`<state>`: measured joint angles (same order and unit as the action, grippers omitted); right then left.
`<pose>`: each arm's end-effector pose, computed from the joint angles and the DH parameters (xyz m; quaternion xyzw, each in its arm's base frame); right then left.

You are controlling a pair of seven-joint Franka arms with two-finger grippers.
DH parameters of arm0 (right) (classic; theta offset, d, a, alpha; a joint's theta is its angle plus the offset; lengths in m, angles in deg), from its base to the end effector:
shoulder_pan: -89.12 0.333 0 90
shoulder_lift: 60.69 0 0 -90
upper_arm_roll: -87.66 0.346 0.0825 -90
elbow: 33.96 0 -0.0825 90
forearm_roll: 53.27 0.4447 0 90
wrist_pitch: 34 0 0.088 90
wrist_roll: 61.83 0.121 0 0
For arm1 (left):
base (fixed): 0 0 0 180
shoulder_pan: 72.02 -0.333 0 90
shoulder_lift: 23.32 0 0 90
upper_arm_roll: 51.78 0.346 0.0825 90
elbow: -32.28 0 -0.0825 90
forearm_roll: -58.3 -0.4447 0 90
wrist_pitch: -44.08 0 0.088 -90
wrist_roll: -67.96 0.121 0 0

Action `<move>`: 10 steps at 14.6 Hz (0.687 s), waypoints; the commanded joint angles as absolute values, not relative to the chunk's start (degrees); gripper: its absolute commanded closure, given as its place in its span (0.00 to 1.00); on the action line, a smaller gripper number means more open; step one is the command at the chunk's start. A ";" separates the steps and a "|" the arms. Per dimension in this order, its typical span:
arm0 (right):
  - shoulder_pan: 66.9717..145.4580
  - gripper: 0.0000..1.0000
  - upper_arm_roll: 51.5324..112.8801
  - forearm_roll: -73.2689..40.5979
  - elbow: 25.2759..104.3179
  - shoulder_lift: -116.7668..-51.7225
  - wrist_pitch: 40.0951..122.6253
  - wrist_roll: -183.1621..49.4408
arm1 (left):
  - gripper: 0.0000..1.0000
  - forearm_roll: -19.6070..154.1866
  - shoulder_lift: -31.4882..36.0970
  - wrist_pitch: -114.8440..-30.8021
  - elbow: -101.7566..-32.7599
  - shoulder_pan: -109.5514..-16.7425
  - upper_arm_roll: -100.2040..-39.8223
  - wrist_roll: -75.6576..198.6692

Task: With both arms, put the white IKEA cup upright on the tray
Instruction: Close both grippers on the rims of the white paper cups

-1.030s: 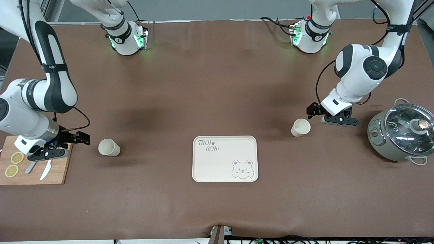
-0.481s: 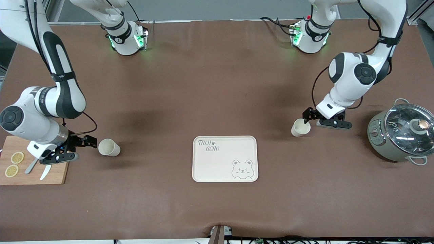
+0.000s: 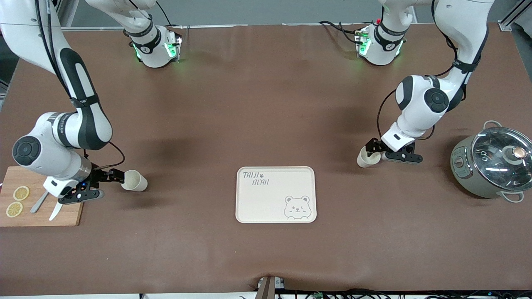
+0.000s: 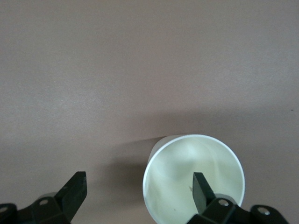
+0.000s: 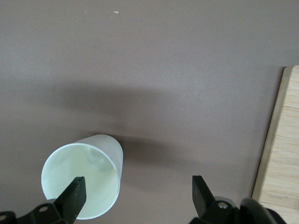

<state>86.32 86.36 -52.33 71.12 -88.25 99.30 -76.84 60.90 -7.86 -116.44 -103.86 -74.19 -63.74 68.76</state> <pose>0.7039 -0.0491 0.2411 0.9959 0.0908 0.0059 0.0002 0.5538 -0.0974 0.1899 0.9940 -0.0654 0.0770 0.0427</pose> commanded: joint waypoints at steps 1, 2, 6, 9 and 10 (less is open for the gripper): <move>86.39 0.00 86.34 -51.86 70.89 -88.73 99.86 -77.74 | 0.00 61.73 -7.32 -118.34 -104.30 -74.57 -63.99 69.71; 86.39 0.00 86.34 -51.86 70.98 -88.82 99.77 -77.74 | 0.00 61.73 -7.23 -118.35 -104.30 -74.57 -63.99 69.71; 86.57 0.00 86.34 -51.95 71.15 -89.17 99.68 -77.82 | 0.00 61.73 -6.88 -118.35 -104.22 -74.74 -63.99 70.76; 86.66 0.00 86.34 -51.95 71.24 -89.43 99.77 -78.09 | 0.05 61.73 -5.91 -118.43 -103.95 -74.92 -63.90 71.56; 86.66 0.00 86.34 -51.95 71.24 -89.43 99.77 -78.09 | 0.99 61.73 -6.18 -118.43 -104.21 -75.01 -63.90 70.52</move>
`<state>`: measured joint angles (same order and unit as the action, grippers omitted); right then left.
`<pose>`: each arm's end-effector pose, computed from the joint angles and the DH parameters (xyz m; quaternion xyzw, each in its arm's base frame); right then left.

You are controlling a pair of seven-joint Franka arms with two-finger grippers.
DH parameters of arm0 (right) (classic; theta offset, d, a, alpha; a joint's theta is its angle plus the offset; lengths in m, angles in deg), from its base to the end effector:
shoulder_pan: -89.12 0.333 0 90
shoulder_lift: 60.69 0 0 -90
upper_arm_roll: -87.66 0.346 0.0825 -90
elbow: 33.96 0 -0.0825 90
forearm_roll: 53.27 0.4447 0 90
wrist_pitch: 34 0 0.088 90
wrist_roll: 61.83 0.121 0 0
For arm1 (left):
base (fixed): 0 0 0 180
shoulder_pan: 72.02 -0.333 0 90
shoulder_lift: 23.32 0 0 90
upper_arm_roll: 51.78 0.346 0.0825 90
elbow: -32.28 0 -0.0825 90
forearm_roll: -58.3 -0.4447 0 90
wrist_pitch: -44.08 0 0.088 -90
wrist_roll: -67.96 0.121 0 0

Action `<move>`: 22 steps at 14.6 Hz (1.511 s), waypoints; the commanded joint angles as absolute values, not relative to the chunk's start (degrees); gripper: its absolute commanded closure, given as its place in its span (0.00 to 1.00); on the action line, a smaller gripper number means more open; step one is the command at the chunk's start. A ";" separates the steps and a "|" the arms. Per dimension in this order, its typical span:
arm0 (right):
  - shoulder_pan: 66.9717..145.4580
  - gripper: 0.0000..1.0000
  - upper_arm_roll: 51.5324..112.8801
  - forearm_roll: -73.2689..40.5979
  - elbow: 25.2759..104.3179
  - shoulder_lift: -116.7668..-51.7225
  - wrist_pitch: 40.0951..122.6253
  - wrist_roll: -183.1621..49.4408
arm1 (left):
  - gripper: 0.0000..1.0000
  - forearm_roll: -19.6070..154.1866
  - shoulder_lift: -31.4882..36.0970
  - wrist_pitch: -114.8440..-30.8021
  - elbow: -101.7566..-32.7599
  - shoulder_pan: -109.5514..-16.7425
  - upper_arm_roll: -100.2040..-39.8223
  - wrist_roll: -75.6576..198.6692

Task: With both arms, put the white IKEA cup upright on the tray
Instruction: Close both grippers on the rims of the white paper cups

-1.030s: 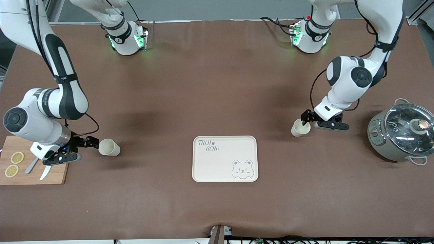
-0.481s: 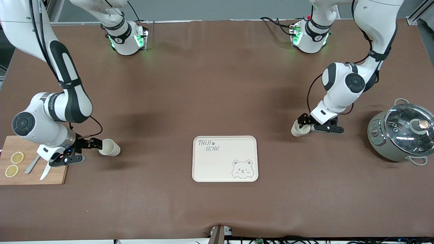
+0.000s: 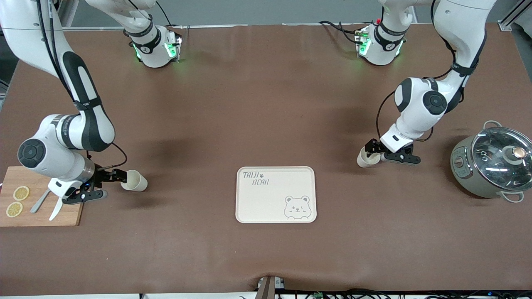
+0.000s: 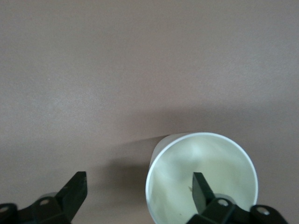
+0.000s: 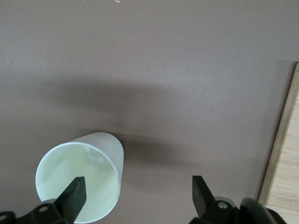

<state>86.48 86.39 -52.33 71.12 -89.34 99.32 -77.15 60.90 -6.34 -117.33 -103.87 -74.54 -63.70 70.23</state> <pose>0.7023 -0.0468 0.2277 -0.9955 -0.0951 0.0033 0.0012 0.5521 -0.0939 0.1769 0.9937 -0.0739 0.0721 0.0431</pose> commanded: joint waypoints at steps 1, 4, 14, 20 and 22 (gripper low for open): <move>86.66 0.00 86.34 -51.95 71.33 -89.43 99.77 -78.09 | 1.00 61.64 -6.00 -118.43 -104.22 -75.01 -63.82 71.03; 86.66 0.00 86.34 -51.95 71.59 -89.52 99.77 -78.26 | 1.00 61.64 -6.00 -118.43 -104.04 -74.92 -63.90 70.94; 86.74 0.00 86.34 -51.95 74.67 -89.70 104.25 -78.35 | 1.00 61.81 -5.65 -117.12 -97.90 -74.66 -63.99 67.00; 86.92 0.00 86.34 -51.95 75.90 -89.70 107.33 -78.35 | 1.00 61.64 -5.56 -101.75 -86.13 -69.92 -64.08 55.76; 87.09 0.00 86.34 -51.95 76.34 -89.78 108.29 -78.35 | 1.00 61.12 -5.48 -98.32 -82.87 -68.25 -64.08 52.07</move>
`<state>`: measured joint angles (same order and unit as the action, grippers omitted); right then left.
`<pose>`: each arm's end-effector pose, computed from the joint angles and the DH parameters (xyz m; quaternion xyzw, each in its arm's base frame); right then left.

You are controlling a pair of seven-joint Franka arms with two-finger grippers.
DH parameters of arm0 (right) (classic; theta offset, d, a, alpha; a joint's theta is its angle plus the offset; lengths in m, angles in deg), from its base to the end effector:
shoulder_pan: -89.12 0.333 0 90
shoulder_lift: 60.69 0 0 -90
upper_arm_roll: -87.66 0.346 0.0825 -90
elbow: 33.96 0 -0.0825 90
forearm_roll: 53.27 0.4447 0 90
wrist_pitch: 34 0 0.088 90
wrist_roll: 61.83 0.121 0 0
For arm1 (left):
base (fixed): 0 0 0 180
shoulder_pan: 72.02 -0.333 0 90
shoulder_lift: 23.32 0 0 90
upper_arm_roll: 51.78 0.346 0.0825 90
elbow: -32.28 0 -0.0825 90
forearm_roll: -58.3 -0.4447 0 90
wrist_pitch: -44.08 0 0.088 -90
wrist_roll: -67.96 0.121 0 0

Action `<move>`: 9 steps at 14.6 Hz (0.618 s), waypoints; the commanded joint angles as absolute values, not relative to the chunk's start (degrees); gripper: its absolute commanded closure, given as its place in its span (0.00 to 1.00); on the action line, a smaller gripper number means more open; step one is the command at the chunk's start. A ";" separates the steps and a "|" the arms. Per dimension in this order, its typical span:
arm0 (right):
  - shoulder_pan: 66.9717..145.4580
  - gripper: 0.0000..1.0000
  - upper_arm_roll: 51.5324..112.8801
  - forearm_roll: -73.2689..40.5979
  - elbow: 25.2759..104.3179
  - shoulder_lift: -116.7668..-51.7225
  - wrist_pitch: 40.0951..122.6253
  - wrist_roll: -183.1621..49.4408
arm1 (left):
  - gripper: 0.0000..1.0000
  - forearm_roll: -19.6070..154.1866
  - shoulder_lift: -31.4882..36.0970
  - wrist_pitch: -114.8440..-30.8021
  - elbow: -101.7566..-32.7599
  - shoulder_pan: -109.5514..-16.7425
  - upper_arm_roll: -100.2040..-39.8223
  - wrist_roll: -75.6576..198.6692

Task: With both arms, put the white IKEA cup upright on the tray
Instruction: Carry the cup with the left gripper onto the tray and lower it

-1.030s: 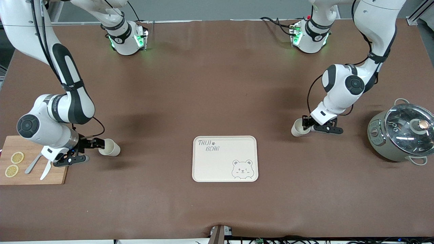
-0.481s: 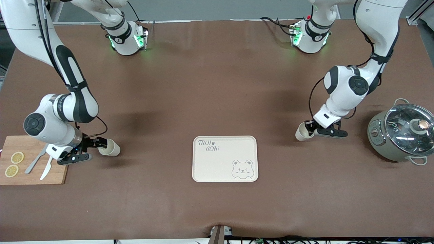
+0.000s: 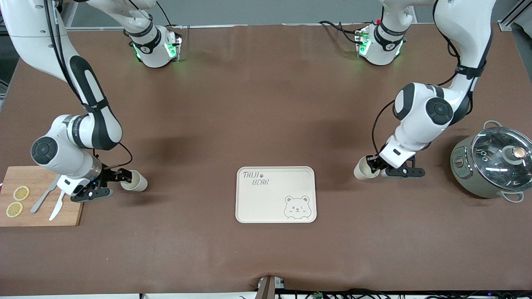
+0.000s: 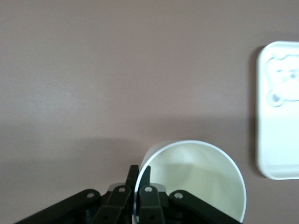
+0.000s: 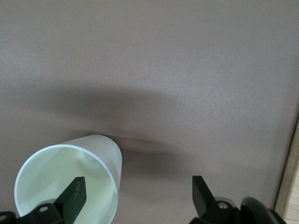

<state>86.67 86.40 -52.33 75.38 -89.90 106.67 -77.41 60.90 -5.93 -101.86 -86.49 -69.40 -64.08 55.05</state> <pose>0.6881 -0.0440 0.1985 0.9949 0.0987 0.0183 0.0031 0.6359 -0.1665 0.2750 0.9950 0.0077 0.0745 0.0655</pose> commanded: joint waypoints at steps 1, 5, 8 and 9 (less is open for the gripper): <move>87.10 0.00 86.34 -51.95 76.78 -89.78 108.99 -78.35 | 1.00 60.41 -5.39 -97.18 -81.64 -67.55 -64.08 50.22; 87.27 0.00 86.34 -51.95 78.10 -89.78 111.28 -78.35 | 1.00 58.57 -3.63 -92.34 -76.37 -62.28 -64.08 41.35; 87.18 0.00 86.34 -51.95 78.27 -89.78 111.72 -78.35 | 1.00 56.90 -1.26 -89.61 -72.06 -58.50 -64.08 34.49; 87.18 0.00 86.34 -51.95 78.62 -89.78 112.07 -78.35 | 1.00 56.72 -0.56 -89.61 -71.00 -57.62 -64.08 33.08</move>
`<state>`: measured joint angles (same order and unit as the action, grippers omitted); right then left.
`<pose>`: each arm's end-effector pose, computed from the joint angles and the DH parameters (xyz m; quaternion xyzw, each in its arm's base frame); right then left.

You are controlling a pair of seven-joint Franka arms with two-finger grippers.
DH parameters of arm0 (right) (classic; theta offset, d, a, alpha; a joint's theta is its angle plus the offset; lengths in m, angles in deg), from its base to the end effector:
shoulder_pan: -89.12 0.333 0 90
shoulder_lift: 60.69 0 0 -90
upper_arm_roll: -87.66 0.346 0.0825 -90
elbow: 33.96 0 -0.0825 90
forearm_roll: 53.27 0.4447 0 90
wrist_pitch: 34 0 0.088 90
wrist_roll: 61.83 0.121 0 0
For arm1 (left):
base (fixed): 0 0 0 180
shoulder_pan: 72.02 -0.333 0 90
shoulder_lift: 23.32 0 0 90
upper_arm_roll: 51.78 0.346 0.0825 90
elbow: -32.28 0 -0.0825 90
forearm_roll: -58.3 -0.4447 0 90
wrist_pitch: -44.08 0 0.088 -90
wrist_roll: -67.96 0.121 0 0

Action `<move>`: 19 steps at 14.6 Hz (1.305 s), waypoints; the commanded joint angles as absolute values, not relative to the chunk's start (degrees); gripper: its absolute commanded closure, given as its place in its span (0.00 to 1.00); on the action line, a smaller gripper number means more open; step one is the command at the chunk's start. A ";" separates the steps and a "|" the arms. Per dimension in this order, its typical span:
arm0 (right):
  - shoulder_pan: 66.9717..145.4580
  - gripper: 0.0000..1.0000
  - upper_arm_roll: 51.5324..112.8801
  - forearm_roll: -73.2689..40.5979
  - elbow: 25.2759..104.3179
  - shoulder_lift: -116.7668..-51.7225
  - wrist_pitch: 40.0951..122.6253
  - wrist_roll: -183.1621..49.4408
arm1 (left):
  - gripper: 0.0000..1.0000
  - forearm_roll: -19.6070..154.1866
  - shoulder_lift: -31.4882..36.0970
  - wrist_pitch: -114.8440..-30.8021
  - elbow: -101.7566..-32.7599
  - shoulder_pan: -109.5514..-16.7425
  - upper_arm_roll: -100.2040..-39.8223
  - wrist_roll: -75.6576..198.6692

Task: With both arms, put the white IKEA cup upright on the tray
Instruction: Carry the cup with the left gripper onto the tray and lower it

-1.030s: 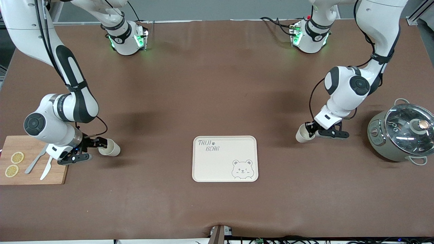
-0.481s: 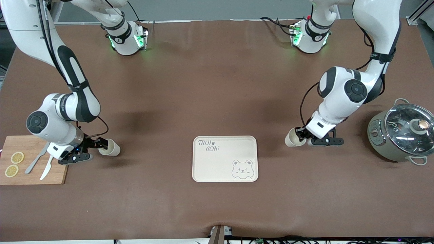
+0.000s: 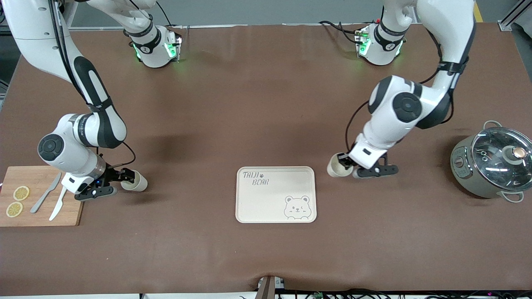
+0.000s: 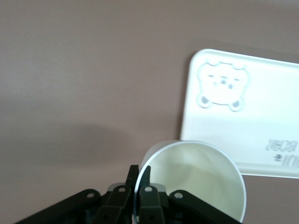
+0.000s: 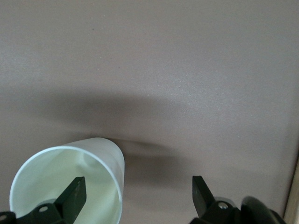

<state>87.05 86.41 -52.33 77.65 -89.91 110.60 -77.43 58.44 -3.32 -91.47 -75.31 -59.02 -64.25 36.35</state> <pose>0.6804 -0.0392 0.1872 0.9942 0.1020 0.0325 0.0057 0.6377 -0.2948 0.3217 0.9946 0.0632 0.0466 0.0678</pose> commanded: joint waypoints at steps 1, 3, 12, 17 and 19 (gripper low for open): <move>87.27 0.00 86.34 -51.95 78.97 -89.78 112.77 -78.35 | 1.00 56.72 0.14 -89.61 -69.95 -56.74 -64.08 31.85; 87.27 0.00 86.34 -51.95 79.50 -89.78 113.57 -78.35 | 1.00 56.72 1.99 -89.61 -67.31 -55.68 -64.08 30.69; 87.27 0.31 86.34 -51.95 79.51 -89.78 113.31 -78.35 | 1.00 51.72 9.45 -89.87 -61.51 -49.18 -63.64 20.08; 87.27 0.61 86.34 -51.95 79.15 -89.78 112.78 -77.83 | 1.00 48.72 16.05 -90.13 -55.01 -47.15 -63.55 15.49; 87.36 0.73 86.34 -51.95 79.07 -89.78 112.69 -77.56 | 1.00 48.72 16.93 -90.92 -54.47 -46.45 -63.38 15.49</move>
<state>87.11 86.41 -52.33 78.96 -89.91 112.49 -77.43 50.23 15.14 -91.01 -57.42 -47.67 -64.13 16.91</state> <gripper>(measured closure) 0.599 0.965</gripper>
